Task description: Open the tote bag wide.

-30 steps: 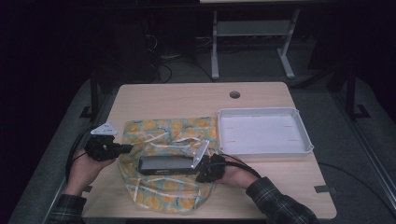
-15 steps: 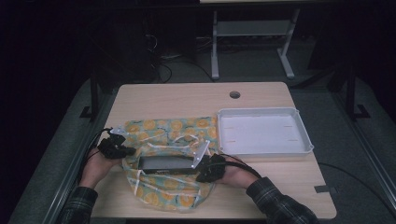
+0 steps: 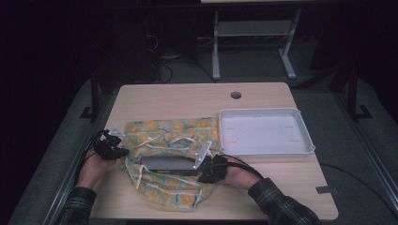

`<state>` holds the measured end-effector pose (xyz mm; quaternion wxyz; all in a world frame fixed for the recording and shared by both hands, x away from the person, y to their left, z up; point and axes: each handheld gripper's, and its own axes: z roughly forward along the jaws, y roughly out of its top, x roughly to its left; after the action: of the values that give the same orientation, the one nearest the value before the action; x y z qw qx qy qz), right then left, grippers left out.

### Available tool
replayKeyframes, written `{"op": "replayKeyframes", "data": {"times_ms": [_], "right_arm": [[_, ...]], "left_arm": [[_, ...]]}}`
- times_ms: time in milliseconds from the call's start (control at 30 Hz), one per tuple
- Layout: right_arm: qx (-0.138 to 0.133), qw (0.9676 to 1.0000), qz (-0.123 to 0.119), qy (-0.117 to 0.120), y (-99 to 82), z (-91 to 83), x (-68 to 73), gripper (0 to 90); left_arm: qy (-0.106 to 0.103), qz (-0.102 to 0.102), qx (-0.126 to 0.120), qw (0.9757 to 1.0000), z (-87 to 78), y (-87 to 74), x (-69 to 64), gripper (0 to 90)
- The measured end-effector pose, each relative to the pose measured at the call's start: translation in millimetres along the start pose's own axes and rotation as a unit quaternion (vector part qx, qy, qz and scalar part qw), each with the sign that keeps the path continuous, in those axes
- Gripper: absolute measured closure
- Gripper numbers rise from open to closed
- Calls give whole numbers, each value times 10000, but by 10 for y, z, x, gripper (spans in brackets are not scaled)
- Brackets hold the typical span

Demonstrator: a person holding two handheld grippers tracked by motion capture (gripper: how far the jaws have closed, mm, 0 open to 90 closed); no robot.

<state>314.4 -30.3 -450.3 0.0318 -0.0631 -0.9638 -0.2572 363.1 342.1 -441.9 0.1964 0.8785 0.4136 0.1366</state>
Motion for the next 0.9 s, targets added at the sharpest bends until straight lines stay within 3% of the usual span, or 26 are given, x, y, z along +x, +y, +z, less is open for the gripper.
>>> {"op": "replayKeyframes", "data": {"times_ms": [33,67,233,500,700,900], "right_arm": [[4,10000,-3,-2,0,0,0,896],[7,10000,-4,-4,-2,-2,0,896],[11,10000,0,5,-2,-3,-2,896],[-67,10000,-18,-44,11,-36,1,889],[-337,9994,105,-63,10,-179,-8,758],[-693,9971,297,-134,-16,-363,2,629]], "left_arm": [[144,54,104,9998,3,-9,21,899],[121,-40,53,9999,0,-24,43,899],[-129,-240,-248,9993,-84,-58,89,899],[-353,-310,-558,9973,-277,-72,69,898],[-556,-390,-784,9946,-459,-120,63,898],[-712,-303,-996,9920,-663,-117,-35,898]]}}
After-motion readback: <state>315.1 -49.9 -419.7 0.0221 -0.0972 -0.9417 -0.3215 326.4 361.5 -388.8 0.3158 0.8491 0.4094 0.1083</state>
